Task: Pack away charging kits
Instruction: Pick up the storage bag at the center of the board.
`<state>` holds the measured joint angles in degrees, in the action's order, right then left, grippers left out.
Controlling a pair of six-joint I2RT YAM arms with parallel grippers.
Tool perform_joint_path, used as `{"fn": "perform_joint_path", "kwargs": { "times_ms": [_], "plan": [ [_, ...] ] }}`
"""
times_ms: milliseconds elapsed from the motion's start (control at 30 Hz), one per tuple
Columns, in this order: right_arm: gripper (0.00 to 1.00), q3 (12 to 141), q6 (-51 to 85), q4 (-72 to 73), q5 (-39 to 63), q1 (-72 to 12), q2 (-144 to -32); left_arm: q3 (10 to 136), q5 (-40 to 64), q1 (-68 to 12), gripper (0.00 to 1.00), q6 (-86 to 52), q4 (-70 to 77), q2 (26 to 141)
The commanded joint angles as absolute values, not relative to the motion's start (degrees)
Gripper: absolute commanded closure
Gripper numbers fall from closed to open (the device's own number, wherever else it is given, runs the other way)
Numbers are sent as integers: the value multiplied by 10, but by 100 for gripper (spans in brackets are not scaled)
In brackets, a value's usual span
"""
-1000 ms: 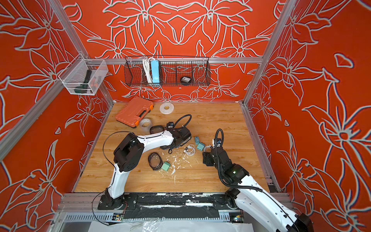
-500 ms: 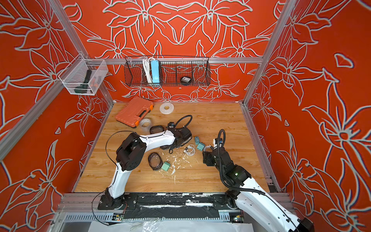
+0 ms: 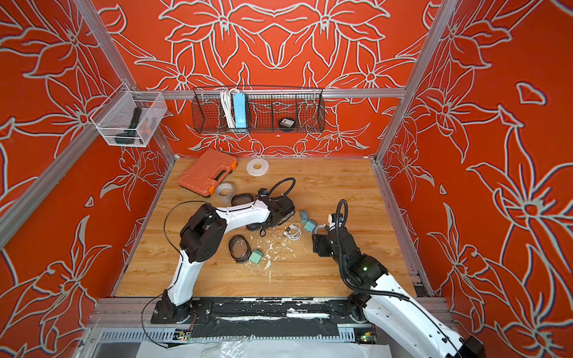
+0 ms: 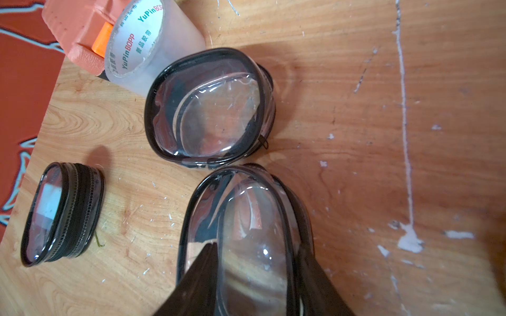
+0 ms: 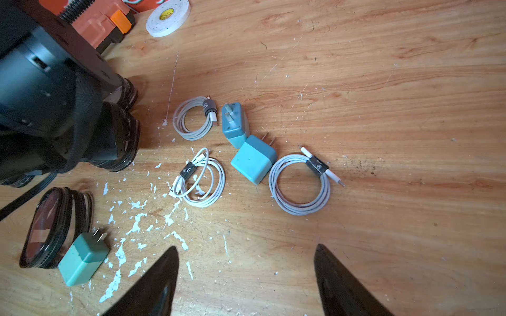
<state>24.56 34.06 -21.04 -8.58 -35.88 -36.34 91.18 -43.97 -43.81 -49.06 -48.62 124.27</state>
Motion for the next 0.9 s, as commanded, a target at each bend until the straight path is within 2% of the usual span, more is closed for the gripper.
{"fn": "perform_joint_path", "kwargs": {
  "times_ms": [0, 200, 400, 500, 667, 867],
  "plan": [
    [22, 244, 354, -215, -81, -355, -362, 922, -459, -434, 63, -499, -507, 1255],
    [22, 241, 357, -210, -77, -355, -363, 915, -464, -433, 86, -507, -512, 1248],
    [23, 235, 369, -185, -61, -355, -379, 893, -462, -433, 100, -505, -503, 1221],
    [26, 239, 386, -168, -53, -355, -417, 873, -454, -433, 100, -496, -487, 1201],
    [32, 290, 399, -150, -35, -357, -544, 788, -386, -433, 100, -417, -362, 1116],
    [32, 324, 396, -97, 0, -361, -646, 702, -330, -433, 100, -348, -264, 1028]
  ]
}}
